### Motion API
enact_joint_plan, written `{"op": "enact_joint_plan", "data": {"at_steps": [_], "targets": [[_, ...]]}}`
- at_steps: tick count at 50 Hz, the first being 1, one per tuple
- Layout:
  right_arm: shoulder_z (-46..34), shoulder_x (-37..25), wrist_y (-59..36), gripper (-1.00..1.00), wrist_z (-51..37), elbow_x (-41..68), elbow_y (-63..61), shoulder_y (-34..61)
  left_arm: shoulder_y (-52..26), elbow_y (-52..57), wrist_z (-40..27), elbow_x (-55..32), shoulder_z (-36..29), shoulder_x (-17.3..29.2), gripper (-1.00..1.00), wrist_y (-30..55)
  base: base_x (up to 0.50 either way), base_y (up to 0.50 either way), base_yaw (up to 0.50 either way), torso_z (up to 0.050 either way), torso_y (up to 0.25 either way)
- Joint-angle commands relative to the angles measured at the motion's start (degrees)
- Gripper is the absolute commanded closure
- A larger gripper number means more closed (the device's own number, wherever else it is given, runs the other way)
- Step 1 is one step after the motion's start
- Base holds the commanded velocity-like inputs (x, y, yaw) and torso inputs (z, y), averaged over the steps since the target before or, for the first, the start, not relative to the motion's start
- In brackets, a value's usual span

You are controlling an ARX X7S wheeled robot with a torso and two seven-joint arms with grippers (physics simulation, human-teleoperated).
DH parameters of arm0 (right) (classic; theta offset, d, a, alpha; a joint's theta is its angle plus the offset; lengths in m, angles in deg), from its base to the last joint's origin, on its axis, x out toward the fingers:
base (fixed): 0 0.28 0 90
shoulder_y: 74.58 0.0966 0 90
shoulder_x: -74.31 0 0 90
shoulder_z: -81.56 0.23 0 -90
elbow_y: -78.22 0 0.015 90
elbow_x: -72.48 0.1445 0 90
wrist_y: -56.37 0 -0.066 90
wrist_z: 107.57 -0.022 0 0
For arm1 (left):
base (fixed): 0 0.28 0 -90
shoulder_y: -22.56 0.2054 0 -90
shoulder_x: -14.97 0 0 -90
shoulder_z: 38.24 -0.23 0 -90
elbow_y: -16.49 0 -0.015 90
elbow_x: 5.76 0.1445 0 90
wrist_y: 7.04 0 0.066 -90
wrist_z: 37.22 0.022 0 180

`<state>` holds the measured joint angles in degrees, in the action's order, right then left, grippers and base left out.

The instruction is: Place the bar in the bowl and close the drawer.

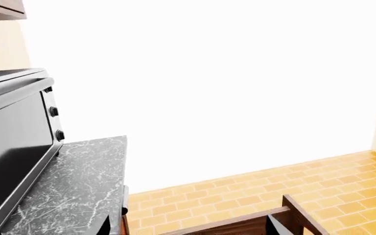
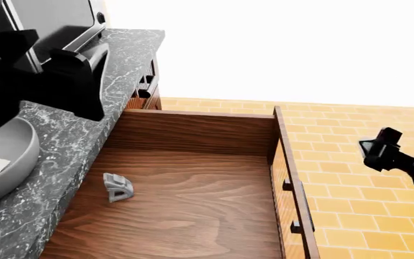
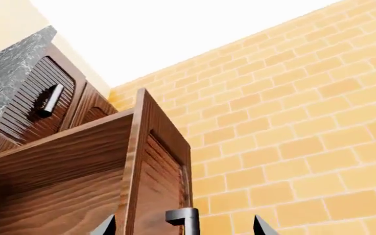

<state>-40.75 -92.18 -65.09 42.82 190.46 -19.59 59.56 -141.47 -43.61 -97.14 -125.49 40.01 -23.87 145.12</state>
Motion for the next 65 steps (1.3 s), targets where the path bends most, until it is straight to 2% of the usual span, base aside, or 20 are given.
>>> {"op": "enact_joint_plan", "data": {"at_steps": [1, 13, 28, 41, 49, 65], "targets": [[-3.4, 4.2, -1.8, -1.00, 27.9, -4.5, 13.9, -6.7, -0.5, 0.0, -0.5, 0.2, -1.3, -0.6, -1.00, 0.0, 0.00, 0.00, 0.00, 0.000, 0.000], [-6.7, 9.4, -6.2, -1.00, 42.4, -9.4, 25.3, -6.8, -0.5, 0.0, -0.4, 0.3, -1.7, -0.5, -1.00, -0.1, 0.00, 0.00, 0.00, 0.000, 0.000], [-9.6, 14.2, -3.3, -1.00, 56.7, -13.4, 35.1, -13.4, -1.0, 0.1, -0.7, 0.5, -2.9, -1.2, -1.00, -0.2, 0.00, 0.00, 0.00, 0.000, 0.000], [-13.4, 18.5, -3.8, -1.00, 64.6, -18.8, 39.7, -14.2, -1.4, 0.2, -1.0, 0.5, -3.8, -1.4, -1.00, -0.2, 0.00, 0.00, 0.00, 0.000, 0.000], [-17.4, 22.9, -5.6, -1.00, 70.8, -24.9, 43.8, -11.4, -1.6, 0.2, -1.3, 1.0, -4.4, -1.3, -1.00, -0.1, 0.00, 0.00, 0.00, 0.000, 0.000], [-22.4, 32.1, -5.4, -1.00, 76.9, -32.9, 50.5, -6.3, -1.2, 0.3, -1.6, 1.9, -4.7, -1.0, -1.00, -0.3, 0.00, 0.00, 0.00, 0.000, 0.000]]}}
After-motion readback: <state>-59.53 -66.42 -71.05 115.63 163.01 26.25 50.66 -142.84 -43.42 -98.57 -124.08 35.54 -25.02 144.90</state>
